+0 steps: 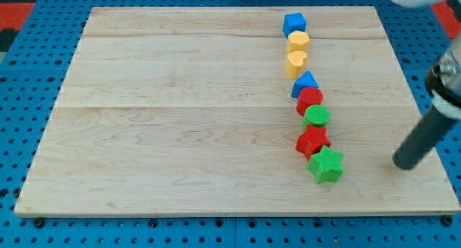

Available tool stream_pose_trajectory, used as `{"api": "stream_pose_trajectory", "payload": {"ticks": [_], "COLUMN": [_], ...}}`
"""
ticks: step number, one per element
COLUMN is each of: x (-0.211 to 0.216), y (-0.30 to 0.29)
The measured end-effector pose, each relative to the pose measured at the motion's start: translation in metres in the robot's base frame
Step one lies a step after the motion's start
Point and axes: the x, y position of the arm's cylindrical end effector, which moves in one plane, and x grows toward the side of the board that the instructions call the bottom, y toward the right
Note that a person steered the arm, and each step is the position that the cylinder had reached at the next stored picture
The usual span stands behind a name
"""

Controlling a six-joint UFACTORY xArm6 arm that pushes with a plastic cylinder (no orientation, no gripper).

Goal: Point at the blue triangle

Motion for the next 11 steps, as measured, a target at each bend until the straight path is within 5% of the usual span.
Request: {"api": "stream_pose_trajectory", "payload": {"ticks": [2,7,11], "x": [-0.094,-0.101,-0.143], "y": [-0.002,-0.009,-0.093]}}
